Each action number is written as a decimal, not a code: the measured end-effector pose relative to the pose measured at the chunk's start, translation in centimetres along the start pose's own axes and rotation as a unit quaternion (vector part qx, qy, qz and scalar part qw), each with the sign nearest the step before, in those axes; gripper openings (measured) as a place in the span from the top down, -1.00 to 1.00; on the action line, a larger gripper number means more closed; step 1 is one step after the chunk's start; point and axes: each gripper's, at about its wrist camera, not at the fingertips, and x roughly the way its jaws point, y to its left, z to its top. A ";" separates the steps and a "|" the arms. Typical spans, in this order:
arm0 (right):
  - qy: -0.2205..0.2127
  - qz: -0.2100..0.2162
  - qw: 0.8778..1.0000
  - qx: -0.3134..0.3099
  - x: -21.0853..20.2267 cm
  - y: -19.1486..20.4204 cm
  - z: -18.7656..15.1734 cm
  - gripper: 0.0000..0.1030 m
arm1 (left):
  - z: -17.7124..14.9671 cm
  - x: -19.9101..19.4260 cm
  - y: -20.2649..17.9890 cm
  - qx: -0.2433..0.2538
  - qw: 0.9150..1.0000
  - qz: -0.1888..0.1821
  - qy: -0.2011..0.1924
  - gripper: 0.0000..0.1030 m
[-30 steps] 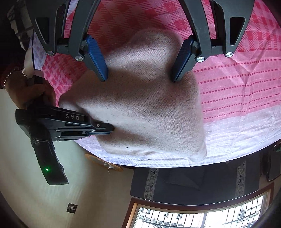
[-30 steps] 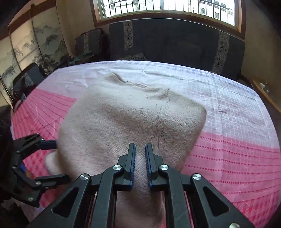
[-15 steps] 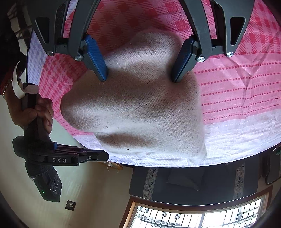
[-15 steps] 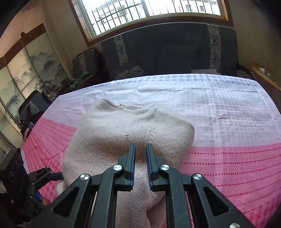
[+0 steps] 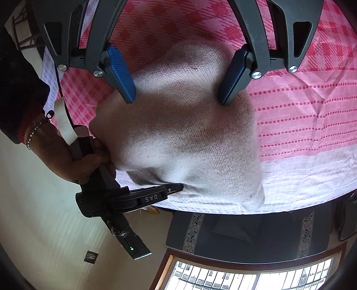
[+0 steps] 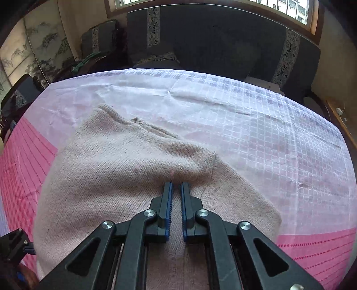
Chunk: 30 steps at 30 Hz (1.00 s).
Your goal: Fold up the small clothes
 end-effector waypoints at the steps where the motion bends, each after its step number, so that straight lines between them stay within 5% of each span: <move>1: -0.010 0.000 1.000 0.013 -0.9 -0.9 -0.6 0.91 | 0.0 0.0 0.0 0.002 1.000 0.001 0.001 -0.50; 4: -0.061 0.066 0.994 0.056 -5.5 -3.3 -3.0 0.70 | 0.1 0.1 -0.1 0.004 1.000 0.003 0.002 -0.51; 9: -0.102 0.112 0.989 -0.001 -11.0 -1.2 -9.1 0.71 | 0.2 0.3 -0.5 0.010 1.000 0.006 0.005 -0.53; 14: -0.040 0.093 0.995 0.012 -7.4 -1.0 -15.6 1.00 | 0.3 0.3 -0.2 0.010 1.000 -0.010 0.013 -0.53; 18: -0.079 0.114 0.989 0.052 -8.5 -2.2 -16.5 1.00 | 0.4 -0.1 0.7 0.005 0.999 -0.027 0.019 -0.53; 21: -0.127 0.112 0.983 0.070 -11.1 -2.5 -16.1 0.94 | 0.4 -1.0 0.4 0.005 1.000 -0.006 0.025 -0.53; 22: -0.142 0.112 0.981 0.065 -12.1 -2.2 -16.2 0.78 | 0.4 -1.5 0.2 0.004 1.000 -0.004 0.021 -0.53; 26: -0.182 0.127 0.975 0.005 -14.8 1.1 -17.1 0.78 | 0.0 -2.5 -0.5 0.013 1.000 -0.008 0.000 -0.53; 28: -0.169 0.104 0.979 -0.036 -14.1 2.8 -17.1 0.82 | -0.4 -1.7 -0.8 0.021 1.000 0.001 0.016 -0.53; 30: -0.124 0.031 0.990 -0.054 -11.5 3.5 -16.8 0.86 | -0.8 -1.2 -0.8 0.034 0.999 0.010 0.024 -0.53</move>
